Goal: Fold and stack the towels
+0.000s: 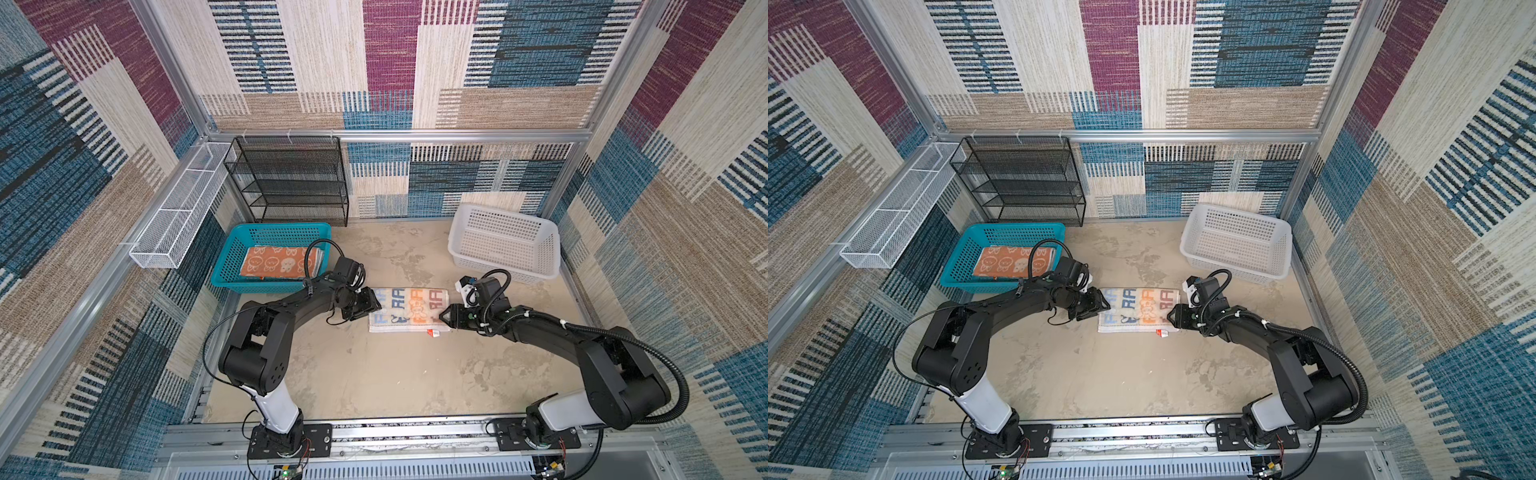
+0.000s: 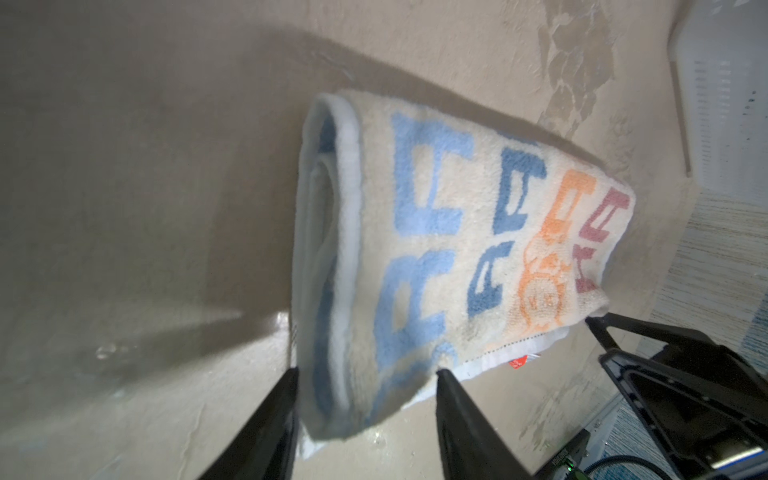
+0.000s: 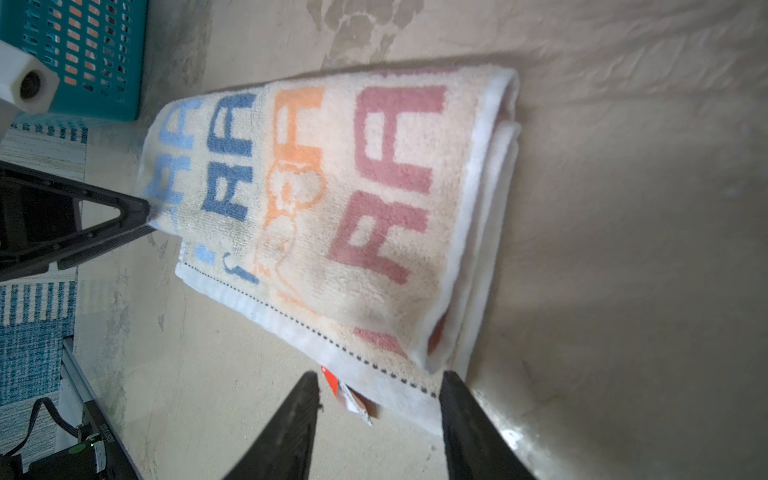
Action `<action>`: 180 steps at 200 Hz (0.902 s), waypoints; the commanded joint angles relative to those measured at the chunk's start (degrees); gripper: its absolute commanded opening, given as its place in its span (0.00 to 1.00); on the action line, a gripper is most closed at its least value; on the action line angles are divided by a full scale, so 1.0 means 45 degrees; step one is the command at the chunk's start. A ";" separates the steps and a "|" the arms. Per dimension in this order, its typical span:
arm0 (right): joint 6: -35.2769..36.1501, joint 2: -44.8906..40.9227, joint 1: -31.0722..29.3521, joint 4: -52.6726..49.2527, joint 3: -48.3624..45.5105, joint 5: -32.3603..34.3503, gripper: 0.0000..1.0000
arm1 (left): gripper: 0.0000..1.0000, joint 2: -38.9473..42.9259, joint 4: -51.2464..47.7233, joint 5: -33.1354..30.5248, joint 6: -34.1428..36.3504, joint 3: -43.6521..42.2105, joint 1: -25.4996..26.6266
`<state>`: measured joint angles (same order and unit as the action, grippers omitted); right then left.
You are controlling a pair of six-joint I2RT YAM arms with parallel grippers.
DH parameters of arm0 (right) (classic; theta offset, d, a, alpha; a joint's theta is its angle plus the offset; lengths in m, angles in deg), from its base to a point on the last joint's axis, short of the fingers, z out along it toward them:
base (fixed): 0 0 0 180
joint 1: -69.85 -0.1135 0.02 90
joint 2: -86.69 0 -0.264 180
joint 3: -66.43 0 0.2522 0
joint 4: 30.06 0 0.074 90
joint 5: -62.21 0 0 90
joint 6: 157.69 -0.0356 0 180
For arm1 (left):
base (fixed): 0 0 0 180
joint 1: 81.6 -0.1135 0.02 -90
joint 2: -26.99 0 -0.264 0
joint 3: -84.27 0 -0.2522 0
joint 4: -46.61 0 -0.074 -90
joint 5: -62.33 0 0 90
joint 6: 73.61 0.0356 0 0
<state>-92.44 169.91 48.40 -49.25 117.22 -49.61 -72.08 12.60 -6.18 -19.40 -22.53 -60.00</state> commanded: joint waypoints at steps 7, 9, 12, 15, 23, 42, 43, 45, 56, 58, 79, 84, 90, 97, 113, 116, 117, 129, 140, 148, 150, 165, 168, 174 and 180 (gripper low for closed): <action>0.0105 0.0340 -0.0026 0.0100 0.0176 0.0813 0.50 | 0.44 -0.0109 0.0141 -0.0127 0.0310 -0.0064 0.0003; 0.0119 0.0385 -0.0020 0.0110 0.0199 0.0843 0.50 | 0.43 -0.0113 0.0129 -0.0128 0.0305 -0.0064 0.0003; 0.0128 0.0468 -0.0018 0.0130 0.0238 0.0853 0.50 | 0.43 -0.0109 0.0126 -0.0111 0.0328 -0.0047 0.0003; 0.0146 0.0552 -0.0025 0.0164 0.0279 0.0876 0.50 | 0.42 -0.0121 0.0125 -0.0109 0.0323 -0.0045 0.0003; 0.0149 0.0774 -0.0033 0.0219 0.0423 0.0914 0.49 | 0.40 -0.0121 0.0130 -0.0101 0.0327 -0.0028 0.0003; 0.0186 0.1223 -0.0033 0.0364 0.0730 0.0866 0.44 | 0.36 -0.0115 0.0086 -0.0061 0.0380 0.0008 0.0003; 0.0187 0.1248 -0.0035 0.0366 0.0752 0.0866 0.44 | 0.35 -0.0124 0.0076 -0.0056 0.0378 0.0011 0.0003; 0.0188 0.1281 -0.0027 0.0377 0.0778 0.0861 0.43 | 0.34 -0.0126 0.0079 -0.0062 0.0391 0.0013 0.0003; 0.0205 0.1447 -0.0037 0.0372 0.0937 0.0875 0.38 | 0.31 -0.0090 0.0001 -0.0122 0.0466 0.0033 0.0003; 0.0207 0.1472 -0.0023 0.0368 0.0971 0.0883 0.37 | 0.31 -0.0089 -0.0004 -0.0151 0.0481 0.0033 -0.0006; 0.0263 0.1549 -0.0031 0.0331 0.1115 0.0886 0.32 | 0.23 -0.0087 -0.0017 -0.0229 0.0551 0.0033 -0.0016; 0.0291 0.1546 -0.0018 0.0309 0.1154 0.0918 0.30 | 0.14 -0.0110 -0.0020 -0.0212 0.0566 0.0037 -0.0015; 0.0295 0.1531 -0.0030 0.0256 0.1201 0.0963 0.27 | 0.09 -0.0131 -0.0011 -0.0188 0.0566 0.0033 -0.0016; 0.0323 0.1558 -0.0019 0.0197 0.1236 0.1029 0.23 | 0.06 -0.0174 0.0006 -0.0187 0.0552 0.0033 -0.0006; 0.0354 0.1478 -0.0028 0.0042 0.1312 0.1119 0.14 | 0.02 -0.0240 0.0013 -0.0145 0.0580 0.0080 -0.0016; 0.0365 0.1479 -0.0036 0.0012 0.1319 0.1119 0.12 | 0.00 -0.0252 -0.0006 -0.0131 0.0579 0.0100 -0.0016; 0.0365 0.1463 -0.0027 0.0004 0.1320 0.1119 0.11 | 0.00 -0.0251 -0.0019 -0.0130 0.0594 0.0116 -0.0016; 0.0412 0.1329 -0.0024 -0.0140 0.1367 0.1129 0.05 | 0.00 -0.0268 -0.0214 -0.0153 0.0666 0.0276 -0.0016; 0.0436 0.1116 -0.0018 -0.0299 0.1372 0.1187 0.02 | 0.00 -0.0185 -0.0431 -0.0158 0.0741 0.0446 -0.0016; 0.0462 0.0927 -0.0022 -0.0419 0.1412 0.1239 0.01 | 0.00 -0.0060 -0.0602 -0.0167 0.0785 0.0562 -0.0016; 0.0457 0.0883 -0.0019 -0.0464 0.1417 0.1247 0.00 | 0.00 -0.0032 -0.0628 -0.0187 0.0800 0.0590 -0.0016; 0.0476 0.0456 -0.0024 -0.0712 0.1476 0.1312 0.00 | 0.00 0.0230 -0.1019 -0.0225 0.0927 0.0873 -0.0026; 0.0451 0.0382 -0.0031 -0.0766 0.1462 0.1327 0.00 | 0.00 0.0283 -0.1102 -0.0226 0.0935 0.0932 -0.0020; 0.0457 0.0199 -0.0034 -0.0855 0.1457 0.1331 0.00 | 0.00 0.0387 -0.1248 -0.0213 0.0961 0.1034 -0.0036; 0.0462 0.0027 -0.0033 -0.0947 0.1459 0.1322 0.00 | 0.00 0.0541 -0.1372 -0.0192 0.1004 0.1101 -0.0024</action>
<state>-90.73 172.47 48.37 -51.83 123.32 -45.11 -71.53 9.76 -6.48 -17.13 -19.18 -60.10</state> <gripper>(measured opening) 0.056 0.055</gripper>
